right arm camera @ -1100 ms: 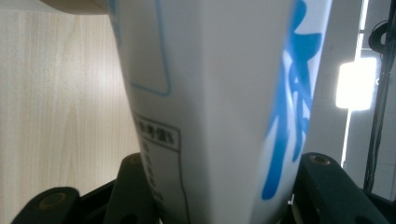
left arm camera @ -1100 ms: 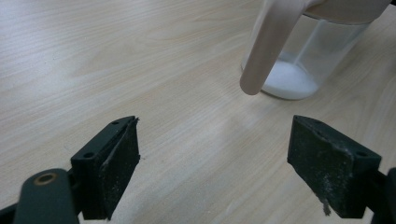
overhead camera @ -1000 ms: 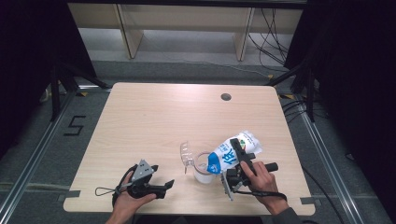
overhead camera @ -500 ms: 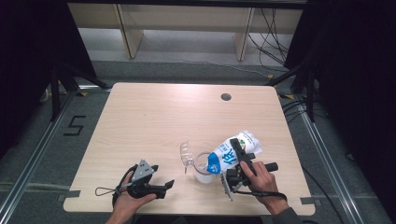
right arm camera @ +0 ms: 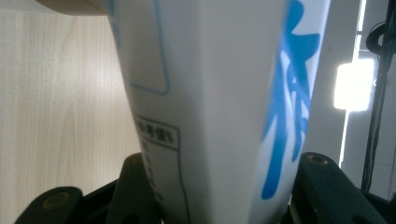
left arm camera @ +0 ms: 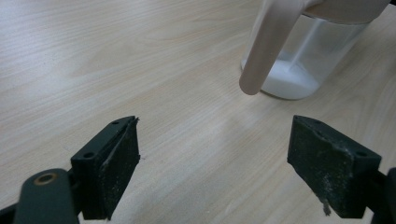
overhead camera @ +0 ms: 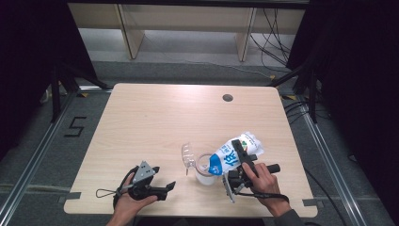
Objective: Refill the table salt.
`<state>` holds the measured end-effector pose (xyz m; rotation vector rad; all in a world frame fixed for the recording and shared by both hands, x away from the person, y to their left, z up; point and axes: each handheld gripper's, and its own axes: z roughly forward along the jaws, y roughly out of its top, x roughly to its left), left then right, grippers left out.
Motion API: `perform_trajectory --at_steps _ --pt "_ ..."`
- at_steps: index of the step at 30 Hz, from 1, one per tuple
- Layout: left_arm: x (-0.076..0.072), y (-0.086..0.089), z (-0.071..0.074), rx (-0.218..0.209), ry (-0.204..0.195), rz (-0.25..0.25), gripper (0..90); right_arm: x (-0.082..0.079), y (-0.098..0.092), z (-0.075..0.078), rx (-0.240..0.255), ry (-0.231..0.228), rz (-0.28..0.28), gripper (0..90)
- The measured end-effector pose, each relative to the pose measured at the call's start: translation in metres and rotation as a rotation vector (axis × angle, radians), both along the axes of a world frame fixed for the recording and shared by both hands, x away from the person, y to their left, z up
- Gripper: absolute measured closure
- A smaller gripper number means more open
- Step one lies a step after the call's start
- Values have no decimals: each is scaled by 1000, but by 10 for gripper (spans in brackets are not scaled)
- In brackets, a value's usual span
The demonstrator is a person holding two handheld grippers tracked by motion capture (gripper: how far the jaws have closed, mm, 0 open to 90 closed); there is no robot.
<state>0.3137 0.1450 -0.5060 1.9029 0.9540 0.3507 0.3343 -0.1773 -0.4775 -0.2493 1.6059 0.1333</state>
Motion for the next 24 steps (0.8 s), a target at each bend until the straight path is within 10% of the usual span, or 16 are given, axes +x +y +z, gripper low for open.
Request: perform_trajectory --at_steps 24 --pt "0 0 0 5 0 -2 162 0 -1 -3 39 11 -10 593"
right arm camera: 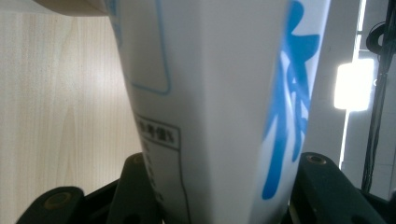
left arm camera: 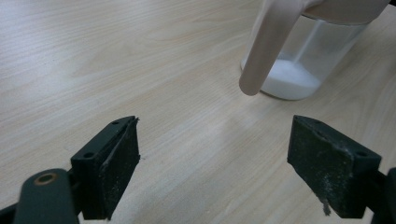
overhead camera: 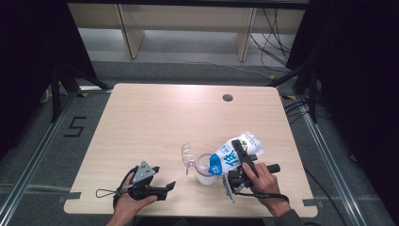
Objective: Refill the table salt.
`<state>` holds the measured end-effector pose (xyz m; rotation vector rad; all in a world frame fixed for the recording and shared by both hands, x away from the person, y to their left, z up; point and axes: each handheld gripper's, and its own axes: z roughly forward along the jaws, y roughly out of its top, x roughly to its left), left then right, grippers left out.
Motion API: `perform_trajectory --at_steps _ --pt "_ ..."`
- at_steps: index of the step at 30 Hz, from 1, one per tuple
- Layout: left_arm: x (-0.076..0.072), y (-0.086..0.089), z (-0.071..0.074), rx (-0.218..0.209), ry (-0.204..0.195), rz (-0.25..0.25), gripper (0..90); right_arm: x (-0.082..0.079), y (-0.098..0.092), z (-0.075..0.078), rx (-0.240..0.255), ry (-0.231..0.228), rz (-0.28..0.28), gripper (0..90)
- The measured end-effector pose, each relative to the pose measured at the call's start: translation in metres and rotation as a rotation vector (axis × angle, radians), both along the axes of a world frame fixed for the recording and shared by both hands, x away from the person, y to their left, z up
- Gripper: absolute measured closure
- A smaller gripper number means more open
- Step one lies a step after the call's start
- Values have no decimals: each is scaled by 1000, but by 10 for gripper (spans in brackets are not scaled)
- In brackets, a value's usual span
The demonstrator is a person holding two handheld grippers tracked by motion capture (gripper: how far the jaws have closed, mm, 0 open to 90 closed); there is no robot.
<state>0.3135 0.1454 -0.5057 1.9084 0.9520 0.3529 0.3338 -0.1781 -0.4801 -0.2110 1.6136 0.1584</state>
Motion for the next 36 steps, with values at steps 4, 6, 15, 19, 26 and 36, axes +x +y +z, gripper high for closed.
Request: perform_trajectory --at_steps 4,6,15,19,26,36 --pt "0 0 0 1 0 -1 162 -1 0 0 0 4 -5 594" --pt "0 -1 -1 -7 1 -2 162 0 0 1 -13 1 3 594" --pt "1 0 0 0 -7 -13 162 0 0 1 -18 -8 8 595" --pt "0 0 0 -6 1 2 162 1 1 4 -55 -18 17 596" --pt "0 0 0 0 0 -1 162 -1 0 2 -20 11 -26 596" --pt "0 0 0 -2 1 -1 162 1 1 5 -65 -29 21 600"
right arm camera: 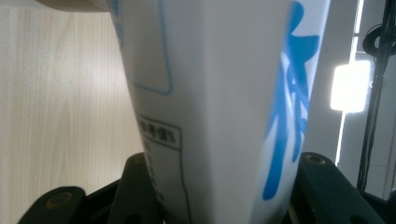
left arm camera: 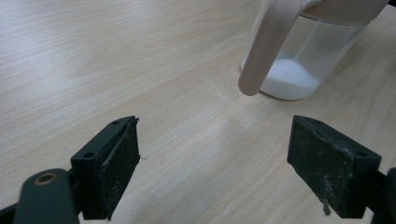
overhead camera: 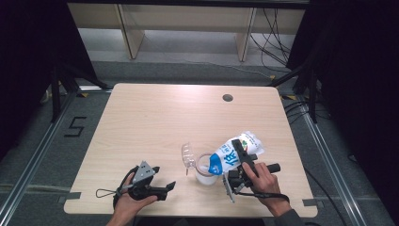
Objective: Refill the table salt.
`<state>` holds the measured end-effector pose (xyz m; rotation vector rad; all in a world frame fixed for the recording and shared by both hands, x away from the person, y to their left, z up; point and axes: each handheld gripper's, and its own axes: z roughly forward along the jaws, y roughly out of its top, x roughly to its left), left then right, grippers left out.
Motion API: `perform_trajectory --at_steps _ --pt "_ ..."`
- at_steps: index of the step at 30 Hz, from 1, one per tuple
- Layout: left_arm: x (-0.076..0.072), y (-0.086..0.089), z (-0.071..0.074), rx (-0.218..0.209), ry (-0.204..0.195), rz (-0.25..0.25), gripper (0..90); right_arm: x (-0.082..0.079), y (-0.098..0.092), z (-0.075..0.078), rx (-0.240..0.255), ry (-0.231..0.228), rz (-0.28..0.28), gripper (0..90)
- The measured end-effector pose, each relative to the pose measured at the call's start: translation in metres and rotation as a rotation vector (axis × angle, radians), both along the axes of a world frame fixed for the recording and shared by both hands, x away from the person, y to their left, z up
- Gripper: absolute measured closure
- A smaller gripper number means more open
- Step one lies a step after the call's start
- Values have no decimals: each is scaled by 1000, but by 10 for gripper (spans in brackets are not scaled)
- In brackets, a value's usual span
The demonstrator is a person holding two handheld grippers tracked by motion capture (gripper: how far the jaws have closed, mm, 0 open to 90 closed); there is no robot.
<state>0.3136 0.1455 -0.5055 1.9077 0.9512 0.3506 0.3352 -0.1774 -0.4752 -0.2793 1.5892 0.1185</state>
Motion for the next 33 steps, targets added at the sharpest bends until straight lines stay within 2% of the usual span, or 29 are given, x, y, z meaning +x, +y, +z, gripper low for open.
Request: perform_trajectory --at_steps 1,2,3,6,7,10,13,17,19,22,32,33 --pt "0 0 0 0 0 1 162 0 0 0 2 3 -2 600" --pt "0 0 0 -3 -1 -1 162 -1 -1 -3 37 16 -14 600" --pt "0 0 0 1 0 1 162 -1 0 -4 48 19 -21 601" --pt "0 0 0 1 0 1 162 -2 0 -3 46 25 -35 601" --pt "0 0 0 9 -8 -6 162 -2 0 -3 44 23 -32 602" --pt "0 0 0 -1 0 1 162 -2 -1 -4 50 18 -23 603" --pt "0 0 0 -6 0 2 162 -2 0 -3 35 21 -30 603" --pt "0 0 0 -1 0 1 162 -3 0 -4 41 23 -31 603" --pt "0 0 0 6 -6 -5 162 -2 2 0 -19 -2 -10 604" --pt "0 0 0 -1 0 0 162 -2 1 -1 -1 6 -16 605" --pt "0 0 0 -2 -1 0 162 -2 1 0 -15 -2 -9 607" --pt "0 0 0 -1 -2 1 162 -2 0 -4 32 18 -29 608"
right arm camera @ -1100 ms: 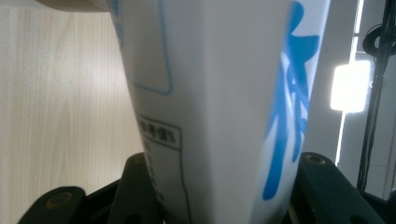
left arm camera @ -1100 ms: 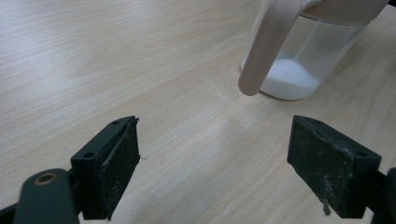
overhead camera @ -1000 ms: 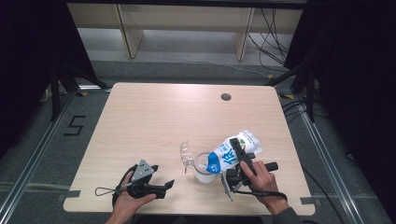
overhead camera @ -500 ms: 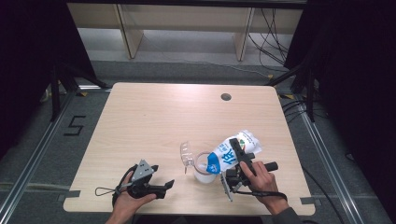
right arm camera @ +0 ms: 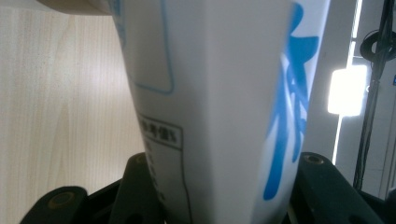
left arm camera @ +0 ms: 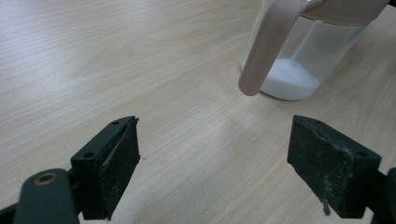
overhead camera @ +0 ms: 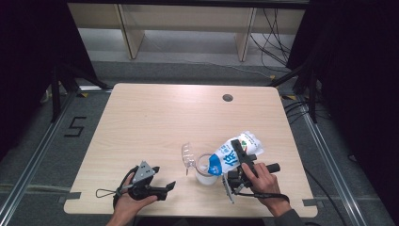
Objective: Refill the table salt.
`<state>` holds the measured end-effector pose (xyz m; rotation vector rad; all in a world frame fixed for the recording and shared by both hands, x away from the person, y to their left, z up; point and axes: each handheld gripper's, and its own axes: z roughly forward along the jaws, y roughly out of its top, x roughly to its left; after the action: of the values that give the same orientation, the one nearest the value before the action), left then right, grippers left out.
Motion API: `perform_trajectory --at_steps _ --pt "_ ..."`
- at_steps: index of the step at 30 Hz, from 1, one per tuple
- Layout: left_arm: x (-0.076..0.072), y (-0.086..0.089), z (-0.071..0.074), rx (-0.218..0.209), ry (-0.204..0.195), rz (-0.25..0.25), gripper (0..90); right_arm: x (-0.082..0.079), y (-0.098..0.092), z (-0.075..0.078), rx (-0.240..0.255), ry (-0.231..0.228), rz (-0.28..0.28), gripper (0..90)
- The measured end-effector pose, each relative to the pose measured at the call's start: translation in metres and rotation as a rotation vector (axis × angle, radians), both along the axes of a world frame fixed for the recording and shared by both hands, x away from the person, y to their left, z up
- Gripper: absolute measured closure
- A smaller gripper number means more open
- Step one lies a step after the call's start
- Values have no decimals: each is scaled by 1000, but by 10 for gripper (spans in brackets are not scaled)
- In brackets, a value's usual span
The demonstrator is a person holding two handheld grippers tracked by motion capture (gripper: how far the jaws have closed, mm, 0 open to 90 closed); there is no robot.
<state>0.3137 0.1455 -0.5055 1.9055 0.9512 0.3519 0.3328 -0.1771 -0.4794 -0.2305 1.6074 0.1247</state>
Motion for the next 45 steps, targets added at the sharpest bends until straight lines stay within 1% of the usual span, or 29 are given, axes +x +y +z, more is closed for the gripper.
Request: perform_trajectory --at_steps 5,6,8,14,15,16,17,18,19,20,21,24,25,27,28,29,30,31,32,33,34,35,36,39,40,43,44,45 --pt "0 0 0 -1 1 -1 162 0 0 0 0 0 -4 609" --pt "0 0 0 -1 0 -1 162 0 0 0 -8 0 -1 609" --pt "0 0 0 10 -6 -6 162 0 0 0 -9 0 0 610" --pt "0 0 0 11 -6 -8 162 0 0 0 -9 -1 -1 612" --pt "0 0 0 3 1 -2 162 0 0 0 -10 -1 1 612" --pt "0 0 0 5 2 -1 162 0 1 3 -55 -18 17 614" --pt "0 0 0 6 2 -1 162 0 1 3 -55 -18 17 614" --pt "0 -1 0 1 3 1 162 0 2 5 -74 -24 19 615" --pt "0 -1 -1 -7 6 -3 162 0 1 4 -62 -20 17 616" --pt "0 -1 -1 -3 3 -5 162 0 1 3 -52 -17 17 616" --pt "1 0 -1 5 -3 -10 162 1 1 3 -54 -18 18 617" --pt "0 -1 -1 4 -3 -11 162 1 1 3 -60 -18 17 618" --pt "1 0 -1 3 -2 -12 162 0 0 -1 -9 0 -1 619" --pt "1 0 -1 2 -3 -12 162 0 0 -1 -11 0 -1 620" --pt "1 0 -1 2 -2 -12 162 0 1 0 -20 -4 5 621" --pt "0 0 0 4 -4 -7 162 1 2 3 -67 -21 21 622" --pt "0 -1 -1 -7 4 -1 162 1 2 3 -58 -17 16 623" --pt "0 -1 -1 -5 3 -1 162 1 2 3 -58 -17 16 623" --pt "0 -1 -1 -5 3 -2 162 0 1 2 -48 -12 9 623" --pt "0 0 0 5 1 -3 162 0 2 2 -53 -15 15 624" --pt "0 0 0 4 3 -1 162 0 2 3 -65 -22 21 625" --pt "0 -1 0 4 3 -1 162 0 2 3 -65 -22 21 625" --pt "0 -1 0 1 4 -1 162 0 1 0 -21 -7 5 626" --pt "0 0 0 3 3 -1 162 0 1 0 -21 -8 7 628" --pt "0 -1 0 -5 3 2 162 0 1 0 -20 -9 8 628" --pt "0 0 0 3 2 0 162 0 1 0 -21 -9 8 630" --pt "0 0 0 3 2 1 162 0 1 0 -26 -13 18 630" --pt "0 0 0 3 2 1 163 0 1 -1 -19 -1 6 630"
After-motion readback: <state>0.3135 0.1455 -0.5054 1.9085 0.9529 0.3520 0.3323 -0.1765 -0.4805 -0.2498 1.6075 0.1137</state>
